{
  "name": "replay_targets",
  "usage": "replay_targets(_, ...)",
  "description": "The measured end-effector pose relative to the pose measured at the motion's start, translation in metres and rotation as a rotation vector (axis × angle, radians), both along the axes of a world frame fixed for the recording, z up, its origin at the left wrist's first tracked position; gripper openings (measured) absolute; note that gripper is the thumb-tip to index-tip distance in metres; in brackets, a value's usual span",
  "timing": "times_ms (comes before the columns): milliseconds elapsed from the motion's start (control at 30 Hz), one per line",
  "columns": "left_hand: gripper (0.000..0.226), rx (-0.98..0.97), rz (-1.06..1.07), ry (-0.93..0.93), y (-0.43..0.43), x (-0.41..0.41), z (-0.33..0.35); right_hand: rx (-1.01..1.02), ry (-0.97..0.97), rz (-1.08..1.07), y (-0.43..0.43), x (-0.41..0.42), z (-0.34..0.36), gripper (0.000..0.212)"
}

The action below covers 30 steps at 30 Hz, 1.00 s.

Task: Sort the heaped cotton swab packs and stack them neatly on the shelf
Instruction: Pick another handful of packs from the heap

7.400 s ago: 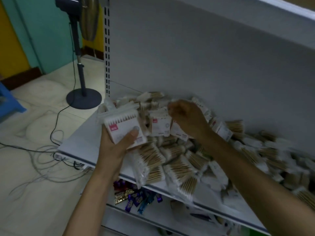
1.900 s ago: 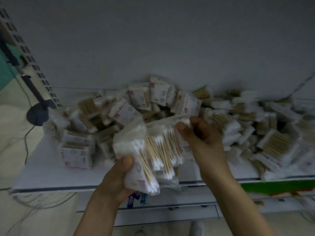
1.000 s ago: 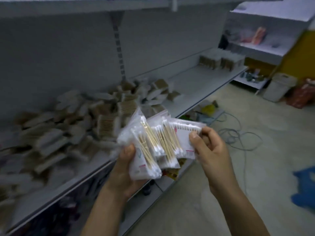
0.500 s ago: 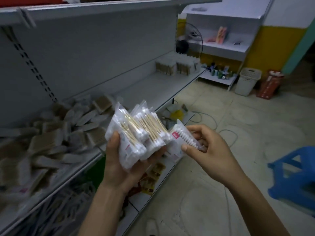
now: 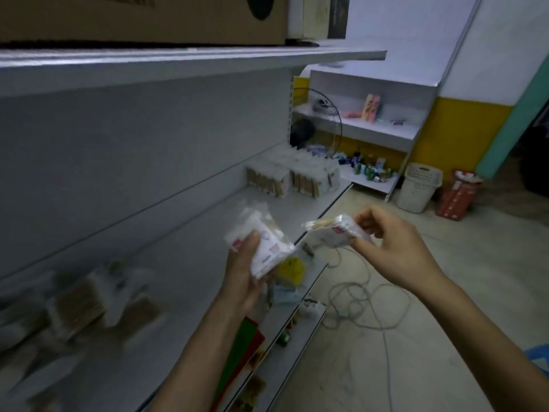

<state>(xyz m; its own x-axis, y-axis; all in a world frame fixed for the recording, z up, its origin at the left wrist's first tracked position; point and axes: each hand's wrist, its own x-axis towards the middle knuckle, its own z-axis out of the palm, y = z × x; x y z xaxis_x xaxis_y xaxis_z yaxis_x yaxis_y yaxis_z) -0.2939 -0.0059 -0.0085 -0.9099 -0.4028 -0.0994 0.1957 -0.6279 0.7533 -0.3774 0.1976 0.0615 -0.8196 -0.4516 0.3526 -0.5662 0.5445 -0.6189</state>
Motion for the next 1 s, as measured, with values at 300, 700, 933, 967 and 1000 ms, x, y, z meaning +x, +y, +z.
replay_targets(300, 0.080, -0.588, 0.521, -0.202, -0.024, -0.144, -0.044, 0.197, 0.171, 0.068, -0.055, -0.169, -0.031, 0.023)
replay_targets(700, 0.100, -1.016, 0.972, -0.572, 0.016, -0.262, -0.092, 0.497, 0.539, 0.701, -0.168, -0.368, -0.057, 0.022)
replay_targets(933, 0.099, -0.959, 1.035, -0.608, 0.016, -0.270, -0.101, 0.606, 0.727, 0.922, -0.207, -0.400, -0.076, 0.024)
replay_targets(967, 0.096, -0.941, 1.047, -0.590, 0.016, -0.271, -0.101, 0.615, 0.761, 0.919, -0.210, -0.403, -0.079, 0.022)
replay_targets(1000, 0.093, -0.944, 1.056, -0.578, 0.015, -0.271, -0.101, 0.602, 0.793, 0.912, -0.212, -0.405, -0.081, 0.023)
